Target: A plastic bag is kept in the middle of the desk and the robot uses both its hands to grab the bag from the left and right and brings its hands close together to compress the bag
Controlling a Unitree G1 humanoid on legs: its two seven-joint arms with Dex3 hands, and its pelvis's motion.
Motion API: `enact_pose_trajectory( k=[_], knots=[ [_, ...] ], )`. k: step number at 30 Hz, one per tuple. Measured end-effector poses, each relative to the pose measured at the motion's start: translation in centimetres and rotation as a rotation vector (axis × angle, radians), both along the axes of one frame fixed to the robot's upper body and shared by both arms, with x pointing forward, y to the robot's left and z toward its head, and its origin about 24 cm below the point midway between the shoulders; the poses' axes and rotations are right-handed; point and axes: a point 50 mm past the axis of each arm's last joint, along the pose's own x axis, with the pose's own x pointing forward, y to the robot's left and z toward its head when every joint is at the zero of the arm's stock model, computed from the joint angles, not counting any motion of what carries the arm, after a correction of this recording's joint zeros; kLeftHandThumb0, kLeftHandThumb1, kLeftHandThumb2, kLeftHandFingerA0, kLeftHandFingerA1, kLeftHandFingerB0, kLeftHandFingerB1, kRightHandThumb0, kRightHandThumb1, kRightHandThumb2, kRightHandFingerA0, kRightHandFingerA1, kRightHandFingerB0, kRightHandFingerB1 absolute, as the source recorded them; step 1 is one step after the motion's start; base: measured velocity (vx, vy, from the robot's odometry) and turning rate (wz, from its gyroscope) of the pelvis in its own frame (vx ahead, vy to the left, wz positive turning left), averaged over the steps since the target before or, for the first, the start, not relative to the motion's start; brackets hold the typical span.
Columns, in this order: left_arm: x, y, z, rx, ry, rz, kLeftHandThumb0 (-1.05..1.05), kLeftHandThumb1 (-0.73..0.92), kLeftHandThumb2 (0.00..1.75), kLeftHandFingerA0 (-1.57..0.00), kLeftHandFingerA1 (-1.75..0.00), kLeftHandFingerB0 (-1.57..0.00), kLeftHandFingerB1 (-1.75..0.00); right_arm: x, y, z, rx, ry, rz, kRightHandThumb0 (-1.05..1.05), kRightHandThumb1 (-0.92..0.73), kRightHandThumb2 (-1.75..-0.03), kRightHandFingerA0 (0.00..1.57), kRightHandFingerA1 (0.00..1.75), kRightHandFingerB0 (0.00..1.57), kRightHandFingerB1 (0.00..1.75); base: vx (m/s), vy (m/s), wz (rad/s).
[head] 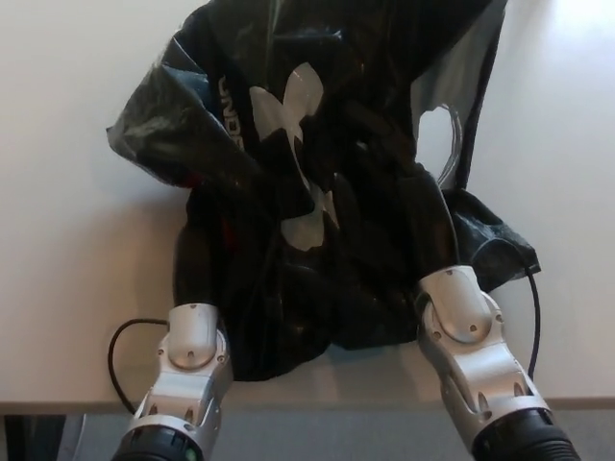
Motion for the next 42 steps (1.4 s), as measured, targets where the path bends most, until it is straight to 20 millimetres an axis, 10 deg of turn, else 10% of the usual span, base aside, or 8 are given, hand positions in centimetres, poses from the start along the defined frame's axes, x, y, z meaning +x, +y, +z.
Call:
enact_pose_trajectory(
  k=[11, 12, 22, 23, 25, 40, 41, 42],
  knots=[
    [0.2, 11.4, 7.8, 0.141, -0.255, 0.15, -0.7, 0.92, 0.76, -0.19, -0.4, -0.16, -0.29, 1.4, -12.7, 1.5, -0.257, -0.024, -0.262, -0.88, -0.77, -1.12, 0.07, 0.47, 0.01, 0.39, 0.0, 0.0, 0.0],
    [0.0, 12.4, 8.7, 0.157, -0.277, 0.165, -0.71, 0.92, 0.71, -0.19, -0.39, -0.17, -0.28, 1.4, -13.6, 1.9, -0.271, -0.033, -0.284, -0.37, -0.48, -1.09, 0.01, 0.51, 0.0, 0.49, 0.0, 0.0, 0.0],
    [-5.3, 20.7, 18.3, 0.348, -0.555, 0.291, -0.78, 0.92, 0.71, -0.23, -0.45, -0.21, -0.31, -0.6, -22.3, 9.5, -0.424, -0.249, -0.498, -0.79, -0.88, -0.68, 0.12, 0.29, 0.11, 0.26, 0.0, 0.0, 0.0],
    [-6.2, 21.2, 18.8, 0.366, -0.571, 0.296, -0.8, 0.92, 0.68, -0.24, -0.48, -0.23, -0.34, -1.4, -22.9, 10.1, -0.443, -0.275, -0.51, -0.76, -0.67, -1.06, 0.03, 0.41, 0.05, 0.39, 0.0, 0.0, 0.0],
    [-7.8, 21.7, 19.2, 0.382, -0.595, 0.296, -0.77, 0.92, 0.71, -0.24, -0.46, -0.23, -0.35, -2.8, -23.7, 10.5, -0.47, -0.308, -0.522, -0.74, -0.85, -0.65, 0.1, 0.32, 0.12, 0.29, 0.0, 0.0, 0.0],
    [-17.2, 21.5, 13.9, 0.395, -0.525, 0.273, -0.77, 0.91, 0.68, -0.22, -0.31, -0.14, -0.26, -14.2, -25.8, 5.6, -0.55, -0.235, -0.484, -0.71, -0.63, -1.02, 0.03, 0.4, 0.03, 0.34, 0.0, 0.0, 0.0],
    [-17.5, 21.5, 13.4, 0.383, -0.518, 0.272, -0.37, 0.49, 1.09, -0.01, -0.49, 0.0, -0.49, -14.9, -25.8, 4.9, -0.548, -0.21, -0.474, -0.7, -0.63, -1.02, 0.03, 0.4, 0.03, 0.35, 0.0, 0.0, 0.0],
    [-18.0, 21.4, 12.5, 0.365, -0.5, 0.275, -0.83, 0.69, 1.08, -0.2, -0.51, 0.0, -0.36, -15.7, -25.8, 3.9, -0.542, -0.173, -0.464, -0.69, -0.63, -1.0, 0.02, 0.39, 0.02, 0.34, 0.0, 0.0, 0.0]
  ],
)
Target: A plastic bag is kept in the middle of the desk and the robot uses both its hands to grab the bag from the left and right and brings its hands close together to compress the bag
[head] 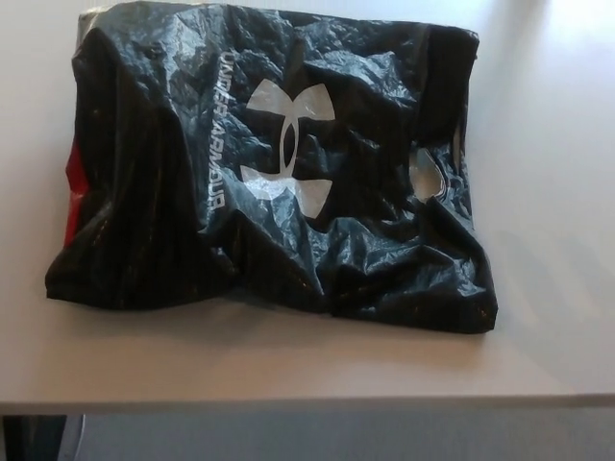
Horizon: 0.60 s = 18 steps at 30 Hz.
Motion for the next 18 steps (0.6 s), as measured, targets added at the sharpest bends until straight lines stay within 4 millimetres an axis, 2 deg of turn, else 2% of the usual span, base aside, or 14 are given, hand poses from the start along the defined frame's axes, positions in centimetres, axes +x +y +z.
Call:
enact_pose_trajectory(
  k=[2, 3, 4, 5, 6, 7, 8, 9, 11, 16, 17, 18],
  knots=[
    [-0.6, 0.1, -1.5, -0.033, 0.036, 0.006, -0.82, 0.69, 1.06, -0.15, -0.48, -0.02, -0.36, -0.9, -0.1, -1.4, 0.025, 0.051, -0.001, -0.66, -0.65, -1.02, 0.0, 0.36, 0.02, 0.31, 0.0, 0.0, 0.0],
    [-1.2, 0.3, -3.1, -0.069, 0.078, 0.016, -0.74, 0.86, 0.66, -0.17, -0.34, -0.12, -0.26, -1.7, -0.2, -2.7, 0.051, 0.099, -0.009, -0.75, -0.69, -1.02, 0.0, 0.3, 0.05, 0.25, 0.0, 0.0, 0.0],
    [-1.6, 0.4, -4.1, -0.089, 0.104, 0.021, -0.76, 0.85, 0.66, -0.17, -0.33, -0.13, -0.27, -2.1, -0.2, -3.4, 0.067, 0.125, -0.013, -0.75, -0.71, -1.05, 0.0, 0.32, 0.07, 0.25, 0.0, 0.0, 0.0],
    [-1.9, 0.4, -5.0, -0.111, 0.13, 0.027, -0.85, 0.72, 1.06, -0.07, -0.43, -0.01, -0.36, -2.5, -0.3, -4.2, 0.081, 0.155, -0.017, -0.72, -0.72, -1.05, 0.0, 0.34, 0.06, 0.26, 0.0, 0.0, 0.0],
    [-2.4, 0.5, -6.3, -0.139, 0.166, 0.034, -0.85, 0.72, 1.06, -0.07, -0.43, -0.01, -0.36, -3.0, -0.3, -5.0, 0.098, 0.189, -0.021, -0.72, -0.72, -1.05, 0.0, 0.34, 0.06, 0.26, 0.0, 0.0, 0.0],
    [-2.9, 0.6, -7.5, -0.165, 0.2, 0.039, -0.75, 0.85, 0.68, -0.1, -0.29, -0.11, -0.2, -3.5, -0.3, -5.8, 0.112, 0.22, -0.024, -0.75, -0.76, -1.08, 0.01, 0.3, 0.03, 0.23, 0.0, 0.0, 0.0],
    [-3.4, 0.6, -8.6, -0.191, 0.233, 0.044, -0.71, 0.7, 1.08, 0.0, -0.39, -0.06, -0.3, -4.0, -0.3, -6.5, 0.126, 0.251, -0.028, -0.75, -0.74, -1.06, 0.04, 0.31, 0.04, 0.24, 0.0, 0.0, 0.0],
    [-3.8, 0.6, -9.3, -0.208, 0.253, 0.047, -0.82, 0.76, 1.09, -0.03, -0.32, -0.08, -0.22, -4.2, -0.2, -7.0, 0.138, 0.268, -0.029, -0.73, -0.76, -1.07, 0.04, 0.31, 0.03, 0.24, 0.0, 0.0, 0.0],
    [-5.0, 0.3, -11.3, -0.268, 0.312, 0.042, -0.76, 0.75, 1.11, 0.0, -0.33, -0.03, -0.24, -5.2, 0.2, -8.4, 0.183, 0.326, -0.025, -0.74, -0.78, -1.08, 0.04, 0.3, 0.03, 0.23, 0.0, 0.0, 0.0],
    [-6.2, -0.7, -13.9, -0.357, 0.377, -0.001, -0.74, 0.75, 1.09, -0.02, -0.33, -0.03, -0.24, -6.2, 1.5, -10.3, 0.254, 0.395, 0.008, -0.75, -0.78, -1.06, 0.02, 0.27, 0.01, 0.18, 0.0, 0.0, 0.0],
    [-6.4, -0.9, -14.2, -0.369, 0.382, -0.014, -0.69, 0.92, 0.71, -0.04, -0.25, -0.04, -0.17, -6.4, 1.9, -10.7, 0.27, 0.407, 0.018, -0.75, -0.78, -1.07, 0.01, 0.27, 0.0, 0.18, 0.0, 0.0, 0.0],
    [-6.4, -1.1, -14.5, -0.377, 0.386, -0.027, -0.74, 0.74, 1.02, -0.05, -0.32, 0.0, -0.22, -6.6, 2.2, -11.0, 0.286, 0.418, 0.03, -0.75, -0.78, -1.07, 0.0, 0.25, 0.0, 0.17, 0.0, 0.0, 0.0]
  ],
)
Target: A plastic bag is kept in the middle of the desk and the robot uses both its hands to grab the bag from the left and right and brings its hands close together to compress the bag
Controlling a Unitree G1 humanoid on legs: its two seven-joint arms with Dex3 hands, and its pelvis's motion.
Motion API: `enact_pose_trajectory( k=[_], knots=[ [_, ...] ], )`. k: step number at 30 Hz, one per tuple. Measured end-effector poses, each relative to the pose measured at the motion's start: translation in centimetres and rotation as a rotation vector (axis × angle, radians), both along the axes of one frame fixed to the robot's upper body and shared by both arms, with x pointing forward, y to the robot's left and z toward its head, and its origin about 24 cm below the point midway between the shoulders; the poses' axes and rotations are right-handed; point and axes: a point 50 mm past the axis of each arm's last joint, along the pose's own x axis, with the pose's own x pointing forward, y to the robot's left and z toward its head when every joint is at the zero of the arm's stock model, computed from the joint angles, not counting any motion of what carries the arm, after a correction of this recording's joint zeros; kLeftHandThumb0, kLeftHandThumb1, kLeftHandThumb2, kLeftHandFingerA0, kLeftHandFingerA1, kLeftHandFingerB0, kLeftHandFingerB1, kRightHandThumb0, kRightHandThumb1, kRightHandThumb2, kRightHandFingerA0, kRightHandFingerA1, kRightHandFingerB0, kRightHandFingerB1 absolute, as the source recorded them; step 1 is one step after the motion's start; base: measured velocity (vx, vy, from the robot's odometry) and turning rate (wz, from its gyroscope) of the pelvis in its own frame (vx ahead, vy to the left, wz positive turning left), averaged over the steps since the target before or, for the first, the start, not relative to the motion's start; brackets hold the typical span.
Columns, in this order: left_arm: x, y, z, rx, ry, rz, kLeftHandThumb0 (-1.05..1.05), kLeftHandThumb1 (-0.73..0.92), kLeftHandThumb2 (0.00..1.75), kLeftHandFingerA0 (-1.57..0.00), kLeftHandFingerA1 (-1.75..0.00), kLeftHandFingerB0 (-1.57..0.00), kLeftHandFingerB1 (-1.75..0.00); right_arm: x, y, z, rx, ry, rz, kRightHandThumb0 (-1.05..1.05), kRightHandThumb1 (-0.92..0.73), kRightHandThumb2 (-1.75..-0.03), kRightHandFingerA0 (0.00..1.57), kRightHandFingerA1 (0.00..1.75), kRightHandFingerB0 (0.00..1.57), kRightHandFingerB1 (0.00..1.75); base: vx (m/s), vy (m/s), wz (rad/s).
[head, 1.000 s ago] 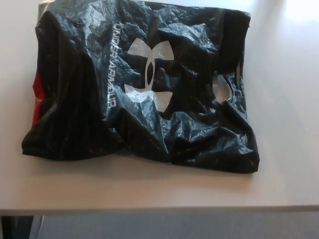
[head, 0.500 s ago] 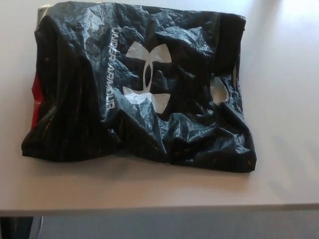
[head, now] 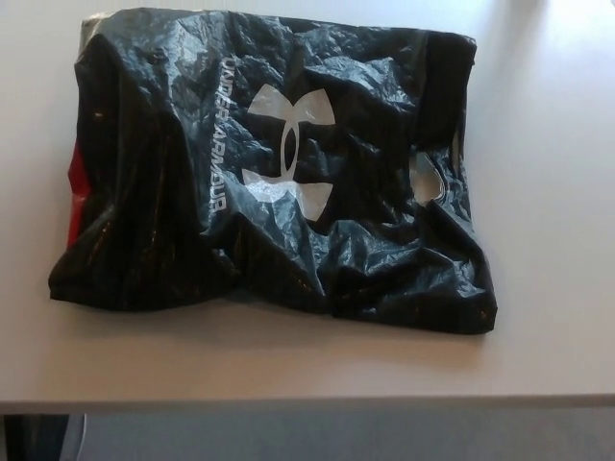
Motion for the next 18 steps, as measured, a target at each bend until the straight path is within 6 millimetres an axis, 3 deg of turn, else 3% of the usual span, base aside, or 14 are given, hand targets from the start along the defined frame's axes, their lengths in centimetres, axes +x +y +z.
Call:
enact_pose_trajectory(
  k=[2, 5, 13, 14, 15, 16, 17, 18],
  knots=[
    [-0.1, -0.3, -0.3, -0.015, -0.003, -0.026, -0.74, 0.75, 1.11, 0.0, -0.33, -0.05, -0.24, -0.3, 0.7, -0.6, 0.035, 0.018, 0.025, -0.73, -0.78, -1.06, 0.0, 0.23, 0.0, 0.17, 0.0, 0.0, 0.0],
    [-0.3, -0.6, -0.5, -0.02, -0.018, -0.063, -0.75, 0.75, 1.11, 0.0, -0.33, -0.05, -0.24, -0.6, 1.7, -1.2, 0.091, 0.026, 0.063, -0.75, -0.79, -1.07, 0.0, 0.22, 0.0, 0.15, 0.0, 0.0, 0.0],
    [-0.2, -0.8, -0.5, 0.008, -0.063, -0.107, -0.84, 0.75, 1.09, 0.0, -0.35, -0.12, -0.25, -0.2, 1.9, -1.1, 0.118, 0.003, 0.098, -0.67, -0.79, -1.07, 0.0, 0.26, 0.0, 0.2, 0.0, 0.0, 0.0],
    [-0.2, -0.8, -0.4, 0.018, -0.07, -0.113, -0.74, 0.71, 1.05, -0.03, -0.4, -0.07, -0.3, -0.2, 1.9, -1.1, 0.122, 0.002, 0.099, -0.71, -0.79, -1.07, 0.0, 0.26, 0.0, 0.18, 0.0, 0.0, 0.0],
    [-0.2, -0.8, -0.4, 0.022, -0.072, -0.115, -0.77, 0.88, 0.69, -0.09, -0.29, -0.1, -0.21, -0.2, 1.9, -1.1, 0.124, 0.001, 0.1, -0.71, -0.79, -1.07, 0.0, 0.26, 0.0, 0.18, 0.0, 0.0, 0.0],
    [-0.2, -0.8, -0.4, 0.03, -0.077, -0.118, -0.77, 0.88, 0.69, -0.09, -0.29, -0.1, -0.21, -0.1, 1.9, -1.1, 0.13, -0.002, 0.101, -0.71, -0.79, -1.07, 0.0, 0.26, 0.0, 0.18, 0.0, 0.0, 0.0],
    [-0.2, -0.9, -0.4, 0.034, -0.078, -0.119, -0.83, 0.73, 1.08, 0.0, -0.36, -0.13, -0.27, -0.1, 2.0, -1.1, 0.134, -0.005, 0.102, -0.71, -0.79, -1.06, 0.0, 0.26, 0.0, 0.18, 0.0, 0.0, 0.0],
    [-0.2, -0.9, -0.4, 0.036, -0.079, -0.12, -0.83, 0.73, 1.08, 0.0, -0.36, -0.13, -0.27, -0.1, 2.0, -1.1, 0.136, -0.006, 0.103, -0.71, -0.79, -1.06, 0.0, 0.26, 0.0, 0.18, 0.0, 0.0, 0.0]
  ],
)
